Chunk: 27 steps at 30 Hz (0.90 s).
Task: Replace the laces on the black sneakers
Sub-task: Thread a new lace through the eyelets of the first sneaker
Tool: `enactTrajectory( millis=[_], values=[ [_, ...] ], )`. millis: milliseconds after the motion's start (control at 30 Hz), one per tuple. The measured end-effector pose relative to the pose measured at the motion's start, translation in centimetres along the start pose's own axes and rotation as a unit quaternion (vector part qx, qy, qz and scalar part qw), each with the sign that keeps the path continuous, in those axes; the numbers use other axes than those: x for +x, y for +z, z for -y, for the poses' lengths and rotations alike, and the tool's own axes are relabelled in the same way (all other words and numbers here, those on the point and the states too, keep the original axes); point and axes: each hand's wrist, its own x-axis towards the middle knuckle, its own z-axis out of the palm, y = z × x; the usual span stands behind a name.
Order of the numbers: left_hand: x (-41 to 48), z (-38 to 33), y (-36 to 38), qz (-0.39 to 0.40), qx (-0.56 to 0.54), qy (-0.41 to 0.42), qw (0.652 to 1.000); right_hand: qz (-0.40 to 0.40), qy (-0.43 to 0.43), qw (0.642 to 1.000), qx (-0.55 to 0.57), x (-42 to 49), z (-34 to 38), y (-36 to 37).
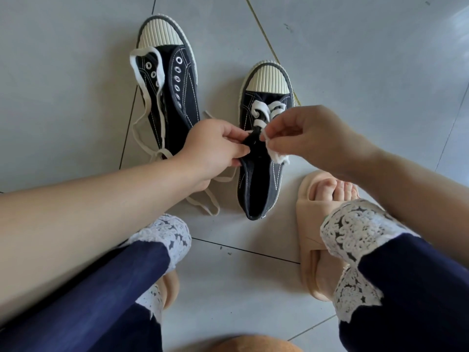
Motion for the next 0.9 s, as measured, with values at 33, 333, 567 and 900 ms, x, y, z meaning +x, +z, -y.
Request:
enactTrajectory(
  millis=[33, 333, 567, 900],
  values=[
    [0.0, 0.0, 0.0, 0.000, -0.008, -0.005, 1.000, -0.004, -0.013, 0.999, -0.052, 0.1, 0.1, 0.2],
    [0.0, 0.1, 0.2, -0.008, -0.046, -0.049, 0.998, -0.022, -0.035, 0.978, -0.205, 0.6, 0.1, 0.9],
    [0.0, 0.1, 0.5, -0.007, -0.059, -0.065, 0.996, -0.033, -0.044, 0.976, -0.212, 0.1, -0.3, 1.1],
    [-0.1, -0.1, 0.6, -0.008, -0.048, -0.062, 0.997, -0.104, -0.003, 0.975, -0.198, 0.0, -1.4, 1.6]
  ],
)
